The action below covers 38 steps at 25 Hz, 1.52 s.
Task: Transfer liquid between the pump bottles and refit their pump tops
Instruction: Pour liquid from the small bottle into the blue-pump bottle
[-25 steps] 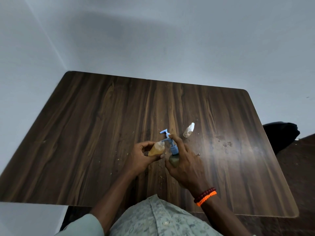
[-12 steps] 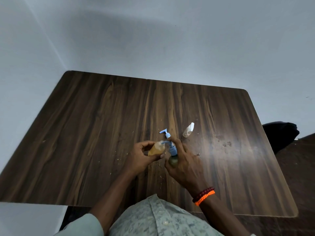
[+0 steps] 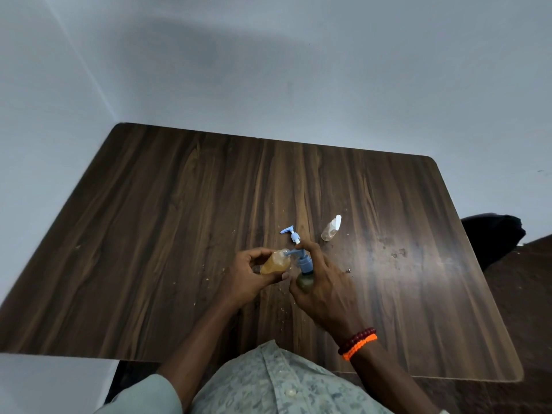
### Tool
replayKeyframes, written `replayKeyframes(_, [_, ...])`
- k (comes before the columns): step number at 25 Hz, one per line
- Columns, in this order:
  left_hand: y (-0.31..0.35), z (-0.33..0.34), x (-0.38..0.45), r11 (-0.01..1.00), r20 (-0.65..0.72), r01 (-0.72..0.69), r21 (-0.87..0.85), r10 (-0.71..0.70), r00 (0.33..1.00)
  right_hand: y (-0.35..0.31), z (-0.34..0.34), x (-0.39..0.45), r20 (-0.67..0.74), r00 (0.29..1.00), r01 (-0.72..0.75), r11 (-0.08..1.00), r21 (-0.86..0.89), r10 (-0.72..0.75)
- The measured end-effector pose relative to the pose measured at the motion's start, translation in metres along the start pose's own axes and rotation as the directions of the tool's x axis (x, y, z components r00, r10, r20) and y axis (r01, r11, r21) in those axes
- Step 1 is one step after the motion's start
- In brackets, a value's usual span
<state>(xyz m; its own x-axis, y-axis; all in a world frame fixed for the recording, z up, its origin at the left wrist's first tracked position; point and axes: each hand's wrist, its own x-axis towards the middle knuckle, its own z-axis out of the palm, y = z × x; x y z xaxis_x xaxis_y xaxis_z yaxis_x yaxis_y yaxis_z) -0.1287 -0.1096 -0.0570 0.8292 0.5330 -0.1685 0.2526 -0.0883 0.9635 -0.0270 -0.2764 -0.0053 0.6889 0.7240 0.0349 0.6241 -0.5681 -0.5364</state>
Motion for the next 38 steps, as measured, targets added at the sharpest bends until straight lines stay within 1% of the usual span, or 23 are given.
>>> replayKeyframes(4, [0.0003, -0.0002, 0.0005, 1.0, -0.008, -0.008, 0.001, 0.008, 1.0, -0.0001, -0.003, 0.0019, 0.033, 0.999, 0.009, 1.0, 0.009, -0.009])
replayKeyframes(7, [0.0022, 0.0, 0.002, 1.0, -0.016, -0.011, -0.019, 0.011, 1.0, 0.0003, -0.0001, -0.0003, 0.004, 0.999, 0.042, 0.999, 0.025, -0.042])
replayKeyframes(12, [-0.0014, 0.0012, 0.0011, 1.0, 0.002, -0.002, -0.005, 0.002, 1.0, 0.0041, 0.0006, 0.0012, -0.001, 1.0, -0.003, 1.0, -0.018, 0.003])
replayKeyframes(16, [-0.0006, 0.0006, 0.0027, 1.0, -0.015, 0.0, 0.003, 0.0, 1.0, 0.0021, -0.0007, 0.0005, 0.002, 1.0, 0.023, 1.0, 0.004, -0.023])
replayKeyframes(22, [-0.0027, 0.0009, 0.0017, 1.0, 0.0, 0.005, 0.003, -0.005, 1.0, 0.0021, 0.0004, 0.0007, -0.013, 1.0, -0.006, 1.0, -0.009, 0.006])
replayKeyframes(27, [0.0007, -0.0011, 0.0034, 1.0, -0.008, -0.011, 0.005, 0.012, 1.0, 0.0005, 0.0013, 0.0002, -0.03, 0.999, 0.034, 0.999, -0.02, -0.035])
replayKeyframes(33, [0.0021, -0.0004, 0.0018, 1.0, 0.013, -0.006, -0.003, 0.006, 1.0, -0.0006, 0.0, 0.0023, -0.041, 0.999, -0.004, 1.0, -0.03, 0.002])
replayKeyframes(38, [-0.0003, -0.0007, 0.0038, 1.0, -0.005, -0.018, -0.011, 0.018, 1.0, -0.0004, 0.0025, 0.001, -0.028, 0.998, 0.049, 0.996, -0.075, -0.051])
